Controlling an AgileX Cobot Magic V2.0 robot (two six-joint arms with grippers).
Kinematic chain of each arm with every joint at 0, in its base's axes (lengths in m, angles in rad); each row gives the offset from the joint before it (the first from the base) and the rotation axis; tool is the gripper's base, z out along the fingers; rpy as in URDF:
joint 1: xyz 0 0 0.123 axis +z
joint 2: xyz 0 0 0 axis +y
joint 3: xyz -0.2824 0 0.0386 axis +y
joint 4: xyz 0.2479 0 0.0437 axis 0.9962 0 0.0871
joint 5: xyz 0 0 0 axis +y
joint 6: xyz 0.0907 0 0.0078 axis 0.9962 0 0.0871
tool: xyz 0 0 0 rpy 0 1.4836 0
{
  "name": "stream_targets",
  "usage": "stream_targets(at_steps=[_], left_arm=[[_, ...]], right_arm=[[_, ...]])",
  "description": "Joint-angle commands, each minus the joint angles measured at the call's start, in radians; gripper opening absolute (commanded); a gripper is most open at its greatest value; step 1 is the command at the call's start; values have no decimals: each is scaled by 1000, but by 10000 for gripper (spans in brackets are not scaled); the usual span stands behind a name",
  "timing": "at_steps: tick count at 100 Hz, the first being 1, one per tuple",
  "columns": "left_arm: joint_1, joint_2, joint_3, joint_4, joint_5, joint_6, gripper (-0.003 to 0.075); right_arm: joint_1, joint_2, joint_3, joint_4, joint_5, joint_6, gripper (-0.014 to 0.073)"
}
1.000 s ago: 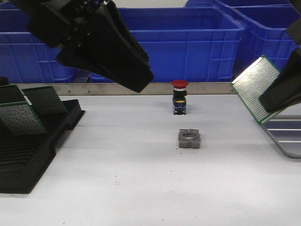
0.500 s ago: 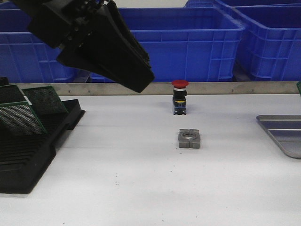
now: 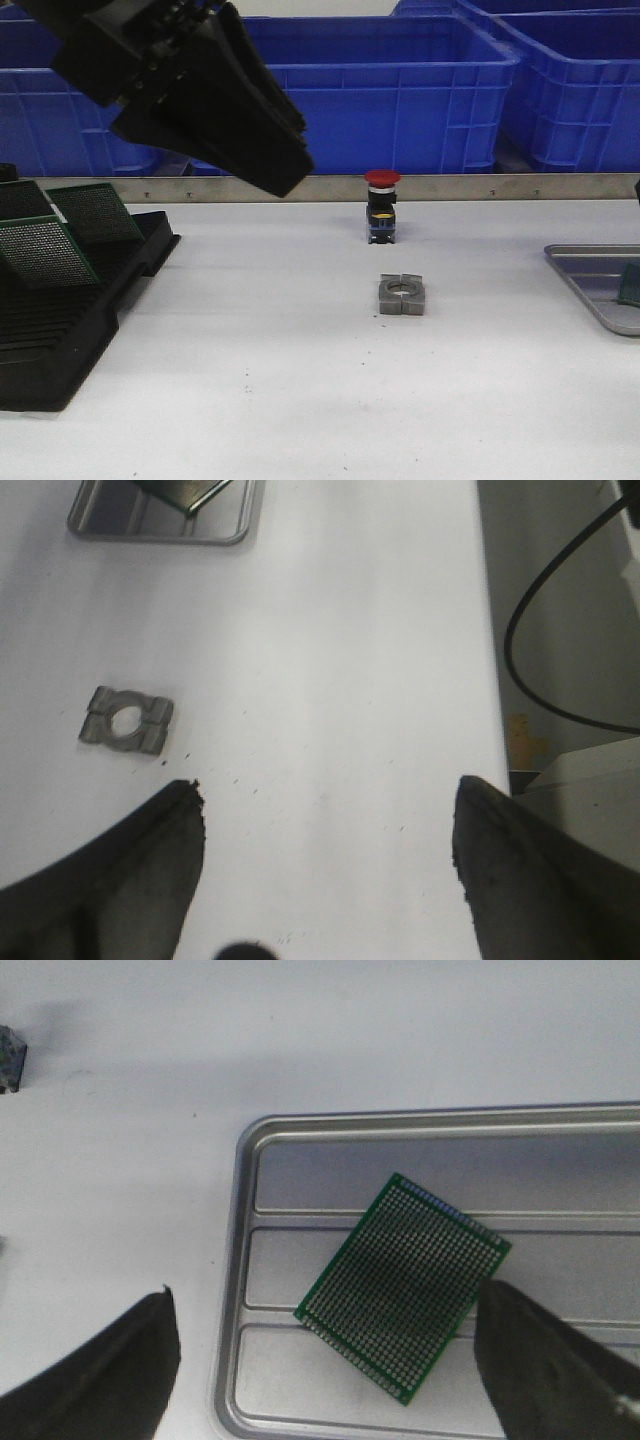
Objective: Place circuit board on tray
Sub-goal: 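Carry the board with the right gripper and lay it on the tray, then grasp another green board in the rack with the left gripper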
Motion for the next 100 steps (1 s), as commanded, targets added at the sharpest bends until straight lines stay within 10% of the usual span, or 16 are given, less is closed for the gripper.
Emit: stream_targets(at_steps=[1,47,100], left_arm=[[50,-38,-34,3,-10,-7,484],[299,-30,-34,334,-10,-7,484],[310,110,-34,575,-96,-12,409]], right_arm=[[-7,-54,-31,18,-22,-15,622],[-7,-61,-31,18,5,-15,622],[-7,-61,-31,18,18,-15,622]])
